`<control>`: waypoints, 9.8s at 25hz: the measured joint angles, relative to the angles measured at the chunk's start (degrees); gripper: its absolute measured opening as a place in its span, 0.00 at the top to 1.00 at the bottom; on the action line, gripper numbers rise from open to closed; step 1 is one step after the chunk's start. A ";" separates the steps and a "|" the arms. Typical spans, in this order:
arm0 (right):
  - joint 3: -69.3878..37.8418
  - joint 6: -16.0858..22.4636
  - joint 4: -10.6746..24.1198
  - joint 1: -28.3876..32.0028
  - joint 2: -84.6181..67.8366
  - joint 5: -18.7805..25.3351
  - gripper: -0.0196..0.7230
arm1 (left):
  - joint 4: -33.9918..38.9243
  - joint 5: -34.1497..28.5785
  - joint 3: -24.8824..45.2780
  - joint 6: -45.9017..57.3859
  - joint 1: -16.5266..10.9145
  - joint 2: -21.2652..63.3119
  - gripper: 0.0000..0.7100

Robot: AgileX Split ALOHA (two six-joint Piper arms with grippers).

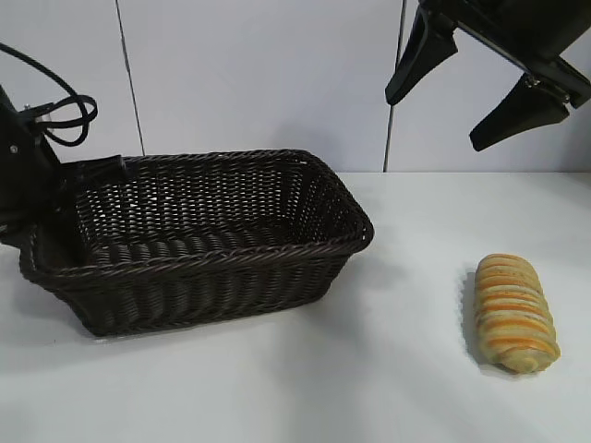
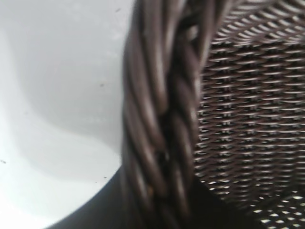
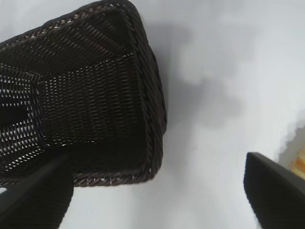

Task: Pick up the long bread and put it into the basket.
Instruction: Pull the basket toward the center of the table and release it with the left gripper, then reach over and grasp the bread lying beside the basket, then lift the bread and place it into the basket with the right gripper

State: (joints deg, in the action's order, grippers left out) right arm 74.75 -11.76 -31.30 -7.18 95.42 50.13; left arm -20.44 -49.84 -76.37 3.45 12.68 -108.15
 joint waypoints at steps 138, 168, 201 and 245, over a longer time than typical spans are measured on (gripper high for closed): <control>0.00 -1.55 0.18 0.00 0.00 0.49 0.04 | 3.63 -10.82 47.95 -16.84 -24.04 101.18 0.02; 0.01 6.95 19.19 0.00 -15.28 11.16 0.04 | 8.04 -15.35 48.41 -16.84 -16.37 106.84 0.02; -27.73 28.61 39.17 0.00 -9.11 -16.60 0.04 | 6.63 -15.38 48.41 -16.84 -13.01 108.88 0.02; -14.64 18.14 27.75 -0.02 -13.77 -11.88 0.90 | 6.68 -15.38 48.41 -16.84 -13.01 108.88 0.02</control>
State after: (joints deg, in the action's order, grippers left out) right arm 60.11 6.38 -3.55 -7.20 81.66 38.25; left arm -13.76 -65.22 -27.96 -13.39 -0.33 0.73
